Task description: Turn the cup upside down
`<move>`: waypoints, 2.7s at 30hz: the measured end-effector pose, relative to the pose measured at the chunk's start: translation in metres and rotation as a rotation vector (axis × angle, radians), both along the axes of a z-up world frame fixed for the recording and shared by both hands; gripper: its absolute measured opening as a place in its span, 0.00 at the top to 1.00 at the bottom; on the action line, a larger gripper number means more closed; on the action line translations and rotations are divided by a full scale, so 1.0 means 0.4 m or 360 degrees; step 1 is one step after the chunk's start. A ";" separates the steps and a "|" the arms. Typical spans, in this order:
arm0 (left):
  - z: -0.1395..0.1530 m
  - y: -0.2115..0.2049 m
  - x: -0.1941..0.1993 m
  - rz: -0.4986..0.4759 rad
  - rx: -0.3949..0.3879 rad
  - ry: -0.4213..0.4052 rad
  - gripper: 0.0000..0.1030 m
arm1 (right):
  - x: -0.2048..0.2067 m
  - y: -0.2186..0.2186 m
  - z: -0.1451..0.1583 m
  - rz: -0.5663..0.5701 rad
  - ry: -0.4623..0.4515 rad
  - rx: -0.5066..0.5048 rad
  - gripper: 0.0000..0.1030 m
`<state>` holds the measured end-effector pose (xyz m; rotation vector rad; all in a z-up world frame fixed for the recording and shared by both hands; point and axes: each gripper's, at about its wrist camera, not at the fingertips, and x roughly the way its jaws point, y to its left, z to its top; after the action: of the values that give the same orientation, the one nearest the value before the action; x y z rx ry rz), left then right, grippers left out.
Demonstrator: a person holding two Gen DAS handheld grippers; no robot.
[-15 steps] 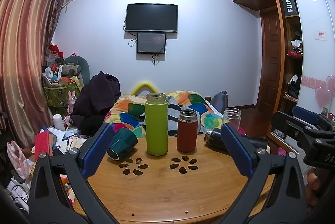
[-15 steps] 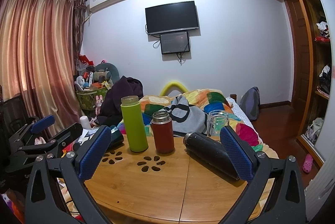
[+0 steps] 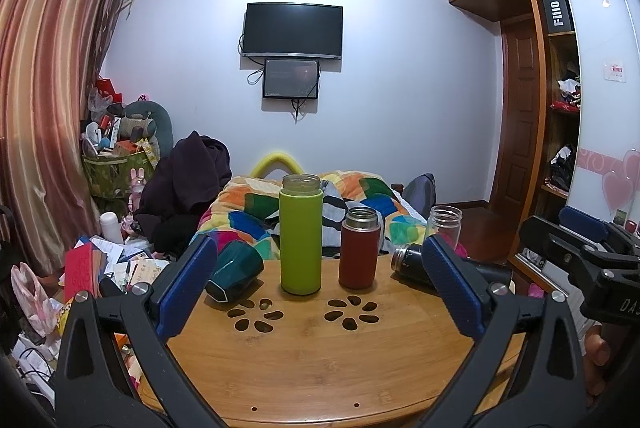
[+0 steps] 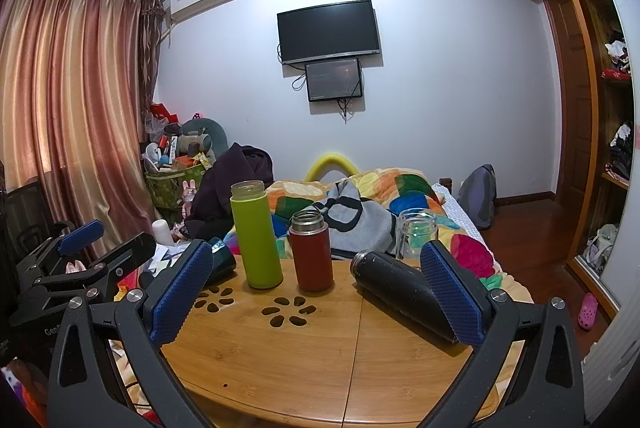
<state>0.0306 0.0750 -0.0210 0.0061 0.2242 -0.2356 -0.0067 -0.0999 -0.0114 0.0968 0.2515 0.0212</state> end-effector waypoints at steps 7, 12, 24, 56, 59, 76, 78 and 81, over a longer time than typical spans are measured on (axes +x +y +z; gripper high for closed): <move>-0.001 0.000 0.002 0.0000 -0.0003 0.0003 0.00 | 0.000 0.000 0.000 -0.0001 0.0000 0.0001 0.00; -0.005 0.000 0.004 -0.0006 -0.0005 0.0008 0.00 | 0.002 0.002 -0.002 0.0000 0.0004 0.0001 0.00; -0.016 -0.010 0.017 -0.0011 0.0024 0.0034 0.00 | 0.021 -0.017 -0.025 0.0033 0.0038 0.0015 0.00; -0.158 -0.070 0.159 -0.0064 0.0127 0.0422 0.00 | 0.337 -0.327 -0.322 0.0202 0.0892 -0.0292 0.26; -0.160 -0.067 0.156 -0.0059 0.0121 0.0421 0.00 | 0.304 -0.306 -0.318 0.0210 0.0862 -0.0256 0.32; -0.253 -0.077 0.124 -0.0145 0.0096 0.0430 0.00 | 0.114 -0.100 -0.205 0.0185 0.0694 -0.0251 0.40; -0.265 -0.092 0.113 -0.0195 0.0120 0.0395 0.00 | 0.099 -0.080 -0.186 0.0207 0.0666 -0.0263 0.40; -0.278 -0.116 0.099 -0.0266 0.0165 0.0370 0.00 | 0.079 -0.047 -0.164 0.0247 0.0634 -0.0290 0.40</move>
<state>0.0700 0.0285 -0.1321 0.1011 0.4680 -0.3917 0.0249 -0.1187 -0.0769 -0.1020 0.6572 0.1342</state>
